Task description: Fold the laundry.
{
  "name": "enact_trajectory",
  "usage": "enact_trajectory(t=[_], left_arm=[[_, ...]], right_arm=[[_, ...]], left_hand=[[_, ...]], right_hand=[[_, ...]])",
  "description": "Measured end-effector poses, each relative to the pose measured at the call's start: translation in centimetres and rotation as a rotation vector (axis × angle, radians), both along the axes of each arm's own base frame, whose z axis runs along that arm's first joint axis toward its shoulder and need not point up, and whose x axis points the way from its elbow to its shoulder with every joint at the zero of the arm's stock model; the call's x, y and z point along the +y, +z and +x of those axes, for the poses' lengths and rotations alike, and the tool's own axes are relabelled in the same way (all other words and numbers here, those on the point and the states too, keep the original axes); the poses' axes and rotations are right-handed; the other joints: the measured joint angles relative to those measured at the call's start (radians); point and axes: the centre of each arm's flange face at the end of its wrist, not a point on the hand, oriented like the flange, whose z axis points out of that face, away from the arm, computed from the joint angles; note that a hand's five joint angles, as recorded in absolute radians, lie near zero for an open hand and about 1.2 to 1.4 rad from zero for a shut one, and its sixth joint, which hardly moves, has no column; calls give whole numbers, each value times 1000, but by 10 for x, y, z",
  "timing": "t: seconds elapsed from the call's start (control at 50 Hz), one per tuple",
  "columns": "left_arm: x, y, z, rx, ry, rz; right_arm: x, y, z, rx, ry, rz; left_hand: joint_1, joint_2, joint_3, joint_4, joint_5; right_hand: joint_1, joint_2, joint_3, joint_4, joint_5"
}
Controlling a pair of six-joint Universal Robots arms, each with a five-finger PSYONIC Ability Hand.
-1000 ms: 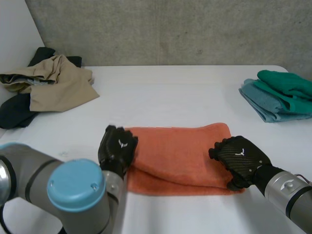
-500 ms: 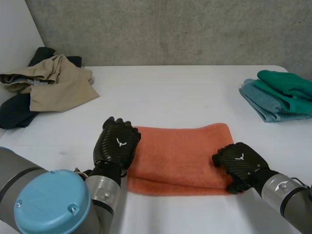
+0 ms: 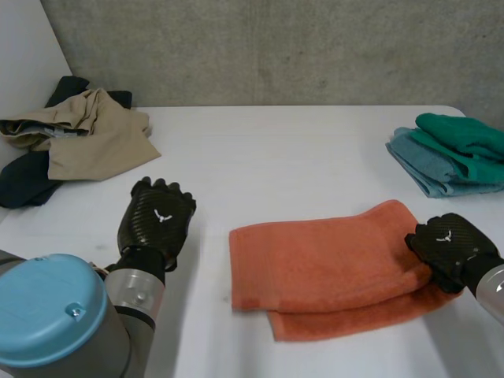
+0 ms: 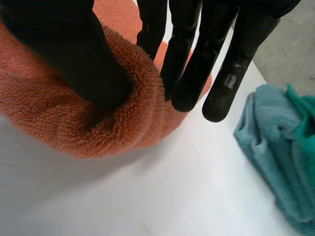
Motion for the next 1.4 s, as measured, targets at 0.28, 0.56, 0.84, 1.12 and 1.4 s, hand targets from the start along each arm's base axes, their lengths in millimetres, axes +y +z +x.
enact_trajectory(t=[0.28,0.56,0.84,1.12,1.4], left_arm=[[-8,21,4,93,27,-37],[-20,47,-5,199,26,-95],[-17,66,-42,359,-97,-87],[19,-5,-92,307,-243,248],[22,-42,-67,146,-101,425]], right_arm=[[60,42,120,52,525,-319],[123,-6,188,25,845,-267],[43,61,121,-637,216,184],[6,17,81,-615,18,438],[-7,-26,84,-455,-9,431]], left_hand=[[-18,-19,-25,-19,-18],[-38,-34,-39,-33,-30],[-38,-36,-39,-33,-33],[-38,-36,-39,-34,-33],[-38,-38,-39,-37,-37]], right_hand=[[17,5,0,4,0],[-473,-549,-554,-537,-498],[-716,-943,-968,-955,-903],[-716,-943,-968,-955,-903],[-719,-943,-968,-955,-904]])
